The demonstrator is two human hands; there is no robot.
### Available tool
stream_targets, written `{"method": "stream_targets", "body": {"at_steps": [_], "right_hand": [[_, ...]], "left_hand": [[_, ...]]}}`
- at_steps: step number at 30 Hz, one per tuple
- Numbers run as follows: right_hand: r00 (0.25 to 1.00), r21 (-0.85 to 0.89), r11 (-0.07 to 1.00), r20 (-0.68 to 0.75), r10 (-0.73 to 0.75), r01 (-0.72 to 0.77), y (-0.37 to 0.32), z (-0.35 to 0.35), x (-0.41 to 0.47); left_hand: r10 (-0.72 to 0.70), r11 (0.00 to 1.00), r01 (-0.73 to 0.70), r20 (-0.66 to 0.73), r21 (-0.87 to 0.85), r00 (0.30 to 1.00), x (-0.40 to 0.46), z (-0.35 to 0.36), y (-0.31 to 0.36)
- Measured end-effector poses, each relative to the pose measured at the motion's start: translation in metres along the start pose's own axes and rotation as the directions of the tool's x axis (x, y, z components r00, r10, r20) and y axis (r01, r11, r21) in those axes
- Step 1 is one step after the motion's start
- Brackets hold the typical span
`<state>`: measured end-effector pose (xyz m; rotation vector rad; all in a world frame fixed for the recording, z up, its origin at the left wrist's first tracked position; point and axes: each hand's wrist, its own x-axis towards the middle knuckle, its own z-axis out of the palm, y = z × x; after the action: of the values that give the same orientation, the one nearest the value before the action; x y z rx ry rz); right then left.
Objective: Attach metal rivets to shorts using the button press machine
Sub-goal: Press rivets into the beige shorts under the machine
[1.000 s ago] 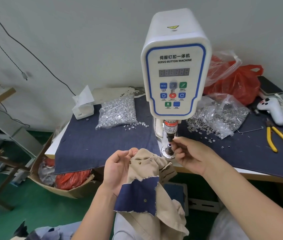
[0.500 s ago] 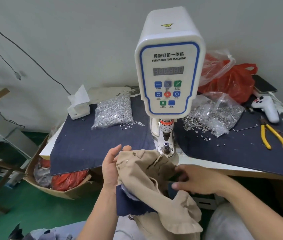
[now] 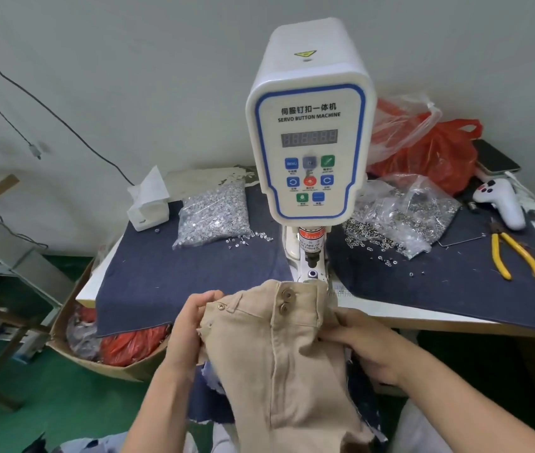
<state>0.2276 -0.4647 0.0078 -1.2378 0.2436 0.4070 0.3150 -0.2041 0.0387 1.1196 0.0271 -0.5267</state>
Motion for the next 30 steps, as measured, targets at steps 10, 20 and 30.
{"method": "stream_targets", "body": {"at_steps": [10,20,30], "right_hand": [[0.987,-0.473,0.871,-0.018,-0.162,0.134,-0.059,0.012,-0.009],[0.982,-0.658,0.729,0.100,-0.162,0.187,-0.071,-0.032,-0.026],[0.979,-0.513,0.839,0.015,-0.202,0.181,-0.061,-0.038,-0.017]], "left_hand": [[-0.051,0.653,-0.145,0.235,0.743,0.971,-0.002,0.045,-0.013],[-0.085,0.850,0.066,0.012,0.523,0.996,0.004,0.034,-0.013],[0.131,0.715,-0.037,-0.082,0.698,0.988,0.008,0.036,-0.008]]}}
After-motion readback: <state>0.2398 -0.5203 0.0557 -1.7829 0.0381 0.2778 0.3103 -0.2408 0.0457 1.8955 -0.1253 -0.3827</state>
